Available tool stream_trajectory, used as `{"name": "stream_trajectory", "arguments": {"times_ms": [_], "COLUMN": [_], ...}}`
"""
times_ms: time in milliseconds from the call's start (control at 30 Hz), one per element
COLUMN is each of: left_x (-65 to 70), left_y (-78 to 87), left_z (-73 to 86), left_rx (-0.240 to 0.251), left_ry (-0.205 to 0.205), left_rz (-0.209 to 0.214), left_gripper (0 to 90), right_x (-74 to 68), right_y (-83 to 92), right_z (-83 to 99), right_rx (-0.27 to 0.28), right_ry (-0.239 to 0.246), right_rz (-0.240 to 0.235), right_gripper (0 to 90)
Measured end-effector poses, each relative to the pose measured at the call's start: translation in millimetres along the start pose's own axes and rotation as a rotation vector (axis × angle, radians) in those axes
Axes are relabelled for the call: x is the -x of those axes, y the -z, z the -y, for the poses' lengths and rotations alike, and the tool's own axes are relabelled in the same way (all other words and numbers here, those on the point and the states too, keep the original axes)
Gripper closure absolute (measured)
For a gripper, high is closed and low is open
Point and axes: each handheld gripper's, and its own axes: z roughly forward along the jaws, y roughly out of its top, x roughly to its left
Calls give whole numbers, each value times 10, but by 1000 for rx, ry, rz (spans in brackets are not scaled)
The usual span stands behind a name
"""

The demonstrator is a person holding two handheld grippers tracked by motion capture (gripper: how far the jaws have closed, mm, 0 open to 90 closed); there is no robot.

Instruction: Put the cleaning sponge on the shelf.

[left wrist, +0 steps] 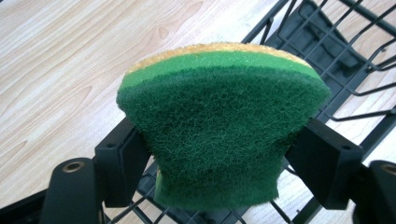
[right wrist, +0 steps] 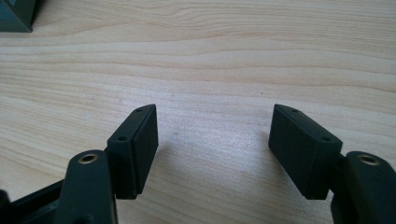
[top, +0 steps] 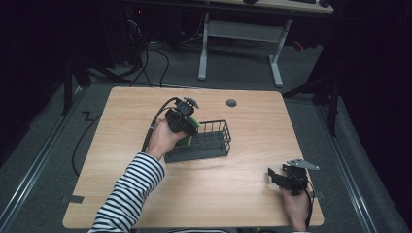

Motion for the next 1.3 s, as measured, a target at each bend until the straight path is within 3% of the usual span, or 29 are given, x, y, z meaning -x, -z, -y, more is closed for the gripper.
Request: {"name": "stream_trajectory", "arguments": {"times_ms": [300, 633, 1000, 1300], "left_x": [34, 82, 68, 3], "left_y": [-44, -106, -156, -85], "left_z": [26, 17, 57, 151], "left_rx": [-21, -28, -34, 11], "left_ry": [-2, -20, -14, 7], "left_rz": [28, 28, 67, 84], "left_gripper": [260, 255, 194, 181], "right_x": [-4, -4, -3, -3], "right_y": [-1, -1, -1, -1], "right_z": [0, 0, 0, 0], "right_rx": [1, 0, 1, 1], "right_ry": [0, 0, 0, 0], "right_rz": [2, 2, 1, 1], "right_gripper": [331, 331, 331, 331]}}
